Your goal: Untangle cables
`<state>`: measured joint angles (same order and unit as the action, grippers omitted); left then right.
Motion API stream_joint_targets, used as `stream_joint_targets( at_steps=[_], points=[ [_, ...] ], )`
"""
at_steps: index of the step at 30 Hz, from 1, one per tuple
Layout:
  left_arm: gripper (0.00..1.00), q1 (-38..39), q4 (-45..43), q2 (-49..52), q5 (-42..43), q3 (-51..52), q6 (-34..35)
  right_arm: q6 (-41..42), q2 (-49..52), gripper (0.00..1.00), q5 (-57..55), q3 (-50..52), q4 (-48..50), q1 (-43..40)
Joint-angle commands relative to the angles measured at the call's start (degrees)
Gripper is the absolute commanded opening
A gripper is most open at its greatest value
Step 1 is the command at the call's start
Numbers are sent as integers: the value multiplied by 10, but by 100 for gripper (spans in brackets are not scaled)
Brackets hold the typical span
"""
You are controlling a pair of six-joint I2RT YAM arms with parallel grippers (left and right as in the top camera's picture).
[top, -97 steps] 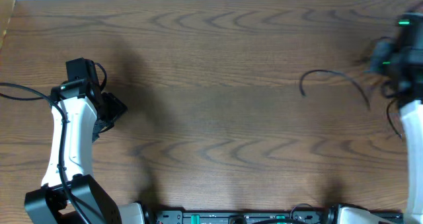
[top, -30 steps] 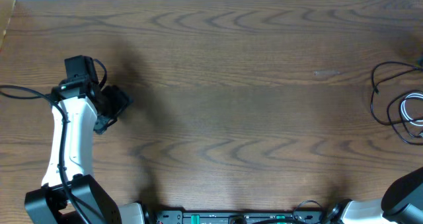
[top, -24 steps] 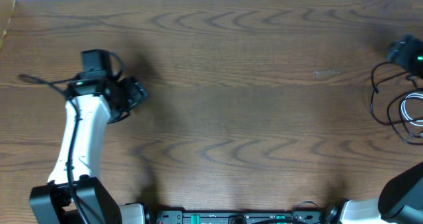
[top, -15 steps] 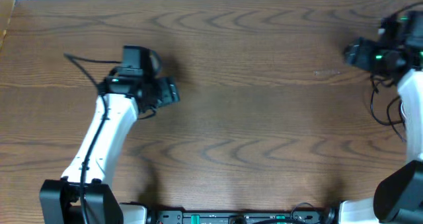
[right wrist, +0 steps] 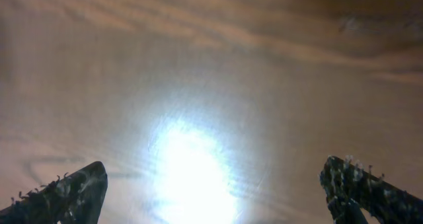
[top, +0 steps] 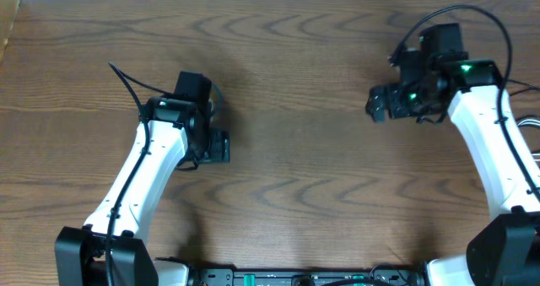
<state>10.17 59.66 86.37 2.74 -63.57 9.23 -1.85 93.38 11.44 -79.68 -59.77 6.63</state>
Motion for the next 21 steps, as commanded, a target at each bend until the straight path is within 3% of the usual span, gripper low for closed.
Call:
stream_joint_targets(
  at_steps=[1,7,13,21],
  points=[
    [80,-2,27,-3,-22,-4,28,2,7,99,-14,16,-18,19],
    [80,-2,67,-3,-19,-4,38,55,6,99,-12,58,-60,29],
    [80,-2,63,-46,-19,30,38,63,-25,99,-12,141,-34,29],
    [80,-2,-10,-295,-19,150,37,69,-187,99,-23,262,69,37]
  ],
)
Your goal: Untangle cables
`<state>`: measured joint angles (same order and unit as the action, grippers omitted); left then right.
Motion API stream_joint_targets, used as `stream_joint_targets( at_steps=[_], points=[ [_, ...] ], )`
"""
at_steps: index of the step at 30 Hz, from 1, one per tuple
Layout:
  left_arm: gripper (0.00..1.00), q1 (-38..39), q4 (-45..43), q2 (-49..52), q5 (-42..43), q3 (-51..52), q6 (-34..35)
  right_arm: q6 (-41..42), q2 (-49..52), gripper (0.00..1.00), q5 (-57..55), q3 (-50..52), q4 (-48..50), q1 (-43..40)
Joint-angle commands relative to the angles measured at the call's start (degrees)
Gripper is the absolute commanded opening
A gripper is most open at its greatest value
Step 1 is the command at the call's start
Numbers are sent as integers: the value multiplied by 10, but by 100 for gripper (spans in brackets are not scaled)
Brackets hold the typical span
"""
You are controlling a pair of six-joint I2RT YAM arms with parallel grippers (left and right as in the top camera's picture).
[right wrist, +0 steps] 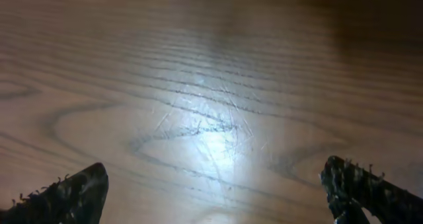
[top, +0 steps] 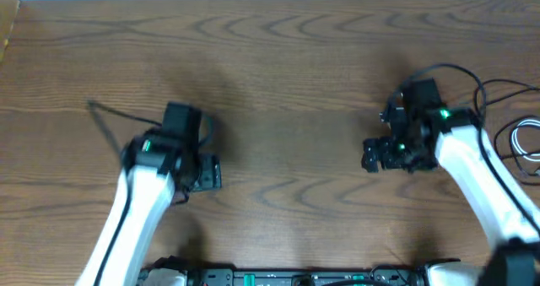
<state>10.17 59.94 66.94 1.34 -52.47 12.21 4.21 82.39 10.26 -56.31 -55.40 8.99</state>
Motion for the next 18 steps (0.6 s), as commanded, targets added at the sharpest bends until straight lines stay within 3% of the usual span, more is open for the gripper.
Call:
stream_joint_targets(
  at_steps=[1,3,10,18],
  points=[
    [80,-2,-20,-140,-5,51,7,9,-109,99,-19,42,40,18],
    [80,-2,-37,-249,-5,77,8,9,-192,99,-37,69,73,31],
    [80,-2,-34,-460,-5,81,7,9,-345,99,-39,80,82,32],
    [80,-2,-35,-491,-5,81,7,9,-356,99,-39,80,78,32]
  ],
)
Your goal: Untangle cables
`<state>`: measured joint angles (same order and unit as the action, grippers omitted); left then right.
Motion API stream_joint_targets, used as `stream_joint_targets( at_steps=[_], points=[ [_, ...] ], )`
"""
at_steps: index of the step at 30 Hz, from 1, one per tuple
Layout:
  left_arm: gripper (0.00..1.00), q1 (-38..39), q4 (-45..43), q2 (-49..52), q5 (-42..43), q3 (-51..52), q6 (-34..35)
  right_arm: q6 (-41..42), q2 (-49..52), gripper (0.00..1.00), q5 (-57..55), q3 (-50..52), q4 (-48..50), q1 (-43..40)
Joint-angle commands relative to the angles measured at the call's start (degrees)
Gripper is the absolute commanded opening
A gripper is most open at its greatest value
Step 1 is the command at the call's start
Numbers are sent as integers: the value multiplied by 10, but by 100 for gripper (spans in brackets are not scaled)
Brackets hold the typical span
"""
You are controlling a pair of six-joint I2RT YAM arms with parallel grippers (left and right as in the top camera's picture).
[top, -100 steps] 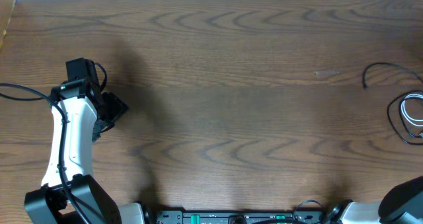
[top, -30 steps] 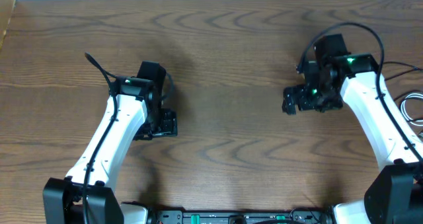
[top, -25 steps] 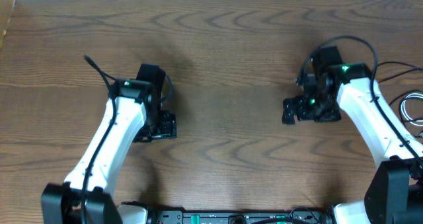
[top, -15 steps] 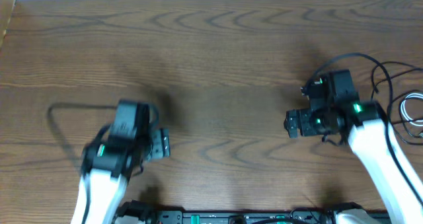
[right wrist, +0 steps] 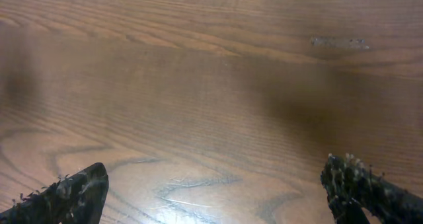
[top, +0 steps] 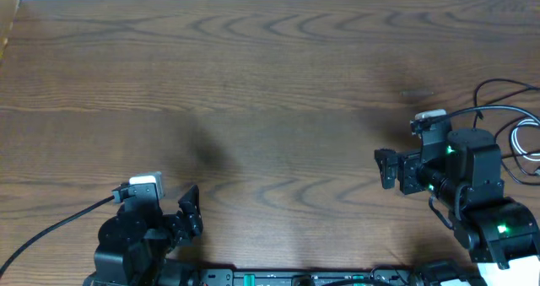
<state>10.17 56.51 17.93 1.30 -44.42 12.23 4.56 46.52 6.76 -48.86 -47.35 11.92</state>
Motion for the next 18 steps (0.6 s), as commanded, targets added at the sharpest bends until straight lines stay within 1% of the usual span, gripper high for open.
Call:
stream_joint_targets(
  at_steps=[1,14,18],
  points=[
    [80,-2,0,-1,-5,1,7,5,4,99,-4,5,-3,3],
    [80,-2,0,-1,-5,1,7,5,6,99,-4,5,-3,3],
    [80,-2,0,-1,-5,1,7,5,6,99,-4,5,-21,3]
  ],
)
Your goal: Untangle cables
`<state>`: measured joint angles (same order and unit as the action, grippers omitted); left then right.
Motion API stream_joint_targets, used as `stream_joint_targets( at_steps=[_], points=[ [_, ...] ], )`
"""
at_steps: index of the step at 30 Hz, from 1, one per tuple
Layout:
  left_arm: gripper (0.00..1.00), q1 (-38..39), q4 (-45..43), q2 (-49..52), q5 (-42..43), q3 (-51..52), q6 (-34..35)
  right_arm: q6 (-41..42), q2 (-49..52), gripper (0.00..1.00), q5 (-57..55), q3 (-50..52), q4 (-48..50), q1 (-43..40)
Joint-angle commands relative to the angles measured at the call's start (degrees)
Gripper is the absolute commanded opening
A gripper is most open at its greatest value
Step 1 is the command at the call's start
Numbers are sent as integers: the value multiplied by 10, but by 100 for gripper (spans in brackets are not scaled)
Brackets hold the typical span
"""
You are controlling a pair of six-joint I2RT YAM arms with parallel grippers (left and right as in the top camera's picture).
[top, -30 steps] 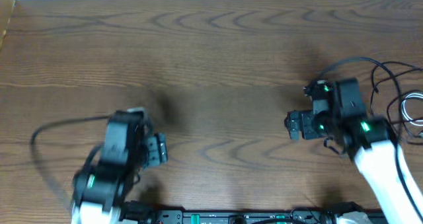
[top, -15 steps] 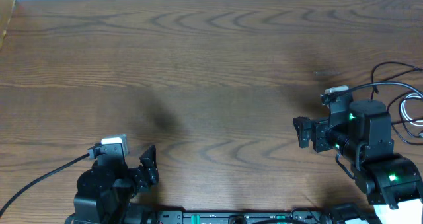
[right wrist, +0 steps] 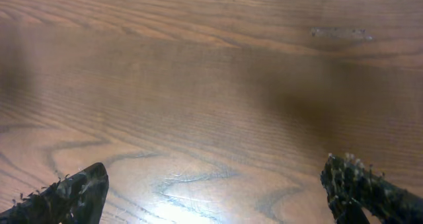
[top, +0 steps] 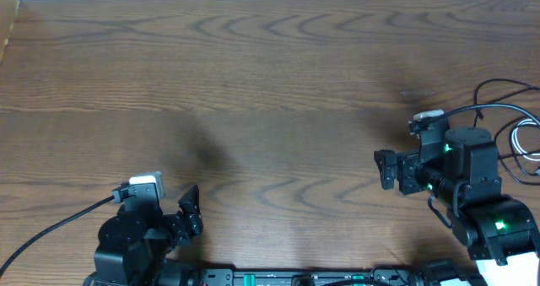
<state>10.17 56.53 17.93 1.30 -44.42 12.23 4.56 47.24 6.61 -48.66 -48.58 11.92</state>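
A bundle of white and black cables [top: 521, 143] lies at the table's right edge, partly cut off by the frame. My right gripper [top: 384, 169] is low over bare wood, to the left of the cables. Its arm is folded back near the front edge. In the right wrist view the right gripper [right wrist: 215, 197] is open. Its two dark fingertips [right wrist: 66, 196] stand far apart with only wood grain between them. My left gripper [top: 191, 210] is folded back at the front left, its fingers apart and holding nothing.
The brown wooden table [top: 270, 83] fills the view. A thin black lead [top: 51, 229] trails from the left arm to the front left corner. Another black lead [top: 498, 96] loops behind the right arm. A faint scuff [right wrist: 337, 32] marks the wood ahead of the right gripper.
Almost nothing differs. The right wrist view has shifted very slightly over the wood. Both arms sit folded in the same places and the right gripper stays open.
Both arms first reached out over the table, the left at centre left and the right at the upper right. Then both were nearer the front edge. By the last moment both were folded at the front. The right gripper was open and empty throughout.
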Motion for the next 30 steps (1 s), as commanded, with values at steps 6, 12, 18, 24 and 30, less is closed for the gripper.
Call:
stream_joint_targets(
  at_steps=[6,12,18,24,30],
  points=[
    [80,-2,0,-1,-5,1,7,-27,-35,99,-41,8,16,-10],
    [80,-2,0,-1,-5,1,7,-49,-110,99,-41,57,71,-30],
    [80,-2,0,-1,-5,1,7,-48,-216,99,-41,159,194,-41],
    [81,-2,0,-1,-5,1,7,-42,-333,99,-39,287,374,-59],
    [80,-2,0,-1,-5,1,7,-42,-397,99,-39,391,525,-73]
  ],
)
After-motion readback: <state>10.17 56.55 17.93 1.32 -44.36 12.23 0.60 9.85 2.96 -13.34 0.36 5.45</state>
